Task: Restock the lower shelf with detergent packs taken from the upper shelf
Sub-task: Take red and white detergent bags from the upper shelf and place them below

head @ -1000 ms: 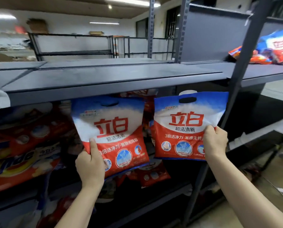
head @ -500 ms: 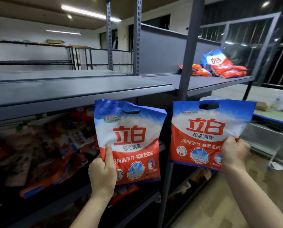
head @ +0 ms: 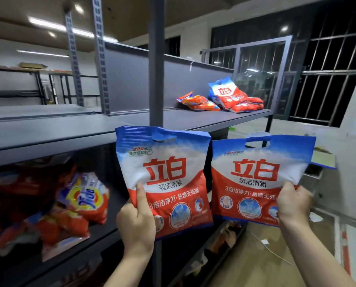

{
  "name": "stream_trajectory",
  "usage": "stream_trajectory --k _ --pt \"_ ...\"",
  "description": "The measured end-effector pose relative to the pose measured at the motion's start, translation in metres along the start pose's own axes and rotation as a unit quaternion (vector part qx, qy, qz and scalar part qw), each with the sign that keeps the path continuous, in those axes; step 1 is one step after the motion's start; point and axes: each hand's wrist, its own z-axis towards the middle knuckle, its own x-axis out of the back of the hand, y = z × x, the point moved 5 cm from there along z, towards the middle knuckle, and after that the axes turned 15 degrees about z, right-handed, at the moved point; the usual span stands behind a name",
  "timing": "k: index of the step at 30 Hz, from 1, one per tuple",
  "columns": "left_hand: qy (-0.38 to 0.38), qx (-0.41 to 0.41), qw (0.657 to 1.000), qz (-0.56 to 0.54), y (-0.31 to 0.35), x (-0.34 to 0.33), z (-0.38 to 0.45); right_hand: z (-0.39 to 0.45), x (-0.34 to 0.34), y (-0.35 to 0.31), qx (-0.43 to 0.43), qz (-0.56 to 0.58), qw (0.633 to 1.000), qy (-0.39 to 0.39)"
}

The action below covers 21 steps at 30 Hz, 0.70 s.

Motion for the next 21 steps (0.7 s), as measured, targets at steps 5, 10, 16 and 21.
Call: stream_trajectory --k 5,10,16,21 --pt "0.02 0.024 1.0 -0.002 0.014 -0.086 0.004 0.081 0.007 -0.001 0.033 -0.009 0.999 0.013" --pt "0.062 0.022 0.998 -0.021 0.041 -0.151 0.021 0.145 0.01 0.002 0.046 0.022 0.998 0.024" --pt "0.085 0.015 0.995 -0.051 0.07 -0.227 0.059 0.214 -0.001 0.016 0.058 0.005 0.997 0.04" --pt "0.133 0.001 0.99 -0.048 0.085 -0.29 0.095 0.273 -0.023 0.017 0.099 0.02 0.993 0.056"
